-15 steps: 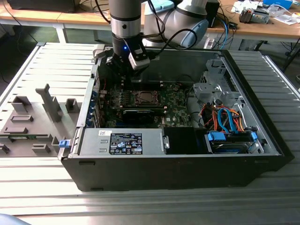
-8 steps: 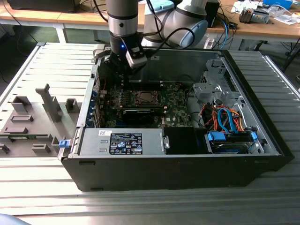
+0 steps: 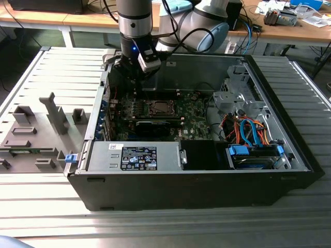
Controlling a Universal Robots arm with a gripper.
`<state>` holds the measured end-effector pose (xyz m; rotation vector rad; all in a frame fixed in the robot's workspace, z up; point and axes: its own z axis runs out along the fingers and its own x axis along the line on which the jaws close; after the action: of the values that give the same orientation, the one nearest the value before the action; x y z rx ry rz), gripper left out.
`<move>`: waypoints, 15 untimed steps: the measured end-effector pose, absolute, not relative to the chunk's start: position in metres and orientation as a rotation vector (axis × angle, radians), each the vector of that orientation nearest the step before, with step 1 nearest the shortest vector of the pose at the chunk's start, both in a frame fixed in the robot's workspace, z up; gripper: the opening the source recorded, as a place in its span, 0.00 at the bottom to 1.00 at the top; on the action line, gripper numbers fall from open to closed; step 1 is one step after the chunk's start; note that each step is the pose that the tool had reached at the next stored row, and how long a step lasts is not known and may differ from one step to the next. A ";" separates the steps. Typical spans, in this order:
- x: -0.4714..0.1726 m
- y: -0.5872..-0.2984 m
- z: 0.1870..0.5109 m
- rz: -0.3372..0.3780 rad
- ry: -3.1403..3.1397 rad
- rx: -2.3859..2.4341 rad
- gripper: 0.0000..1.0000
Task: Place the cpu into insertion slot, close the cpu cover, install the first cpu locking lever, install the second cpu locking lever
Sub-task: 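Install the first cpu locking lever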
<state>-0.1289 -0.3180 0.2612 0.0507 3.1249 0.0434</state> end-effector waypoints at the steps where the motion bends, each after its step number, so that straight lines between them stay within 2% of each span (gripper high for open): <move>1: -0.129 -0.317 0.261 0.045 3.125 0.042 0.11; 15: -0.122 -0.310 0.260 0.057 3.126 -0.013 0.11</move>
<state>-0.1217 -0.3104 0.2605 -0.0130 3.1258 0.0571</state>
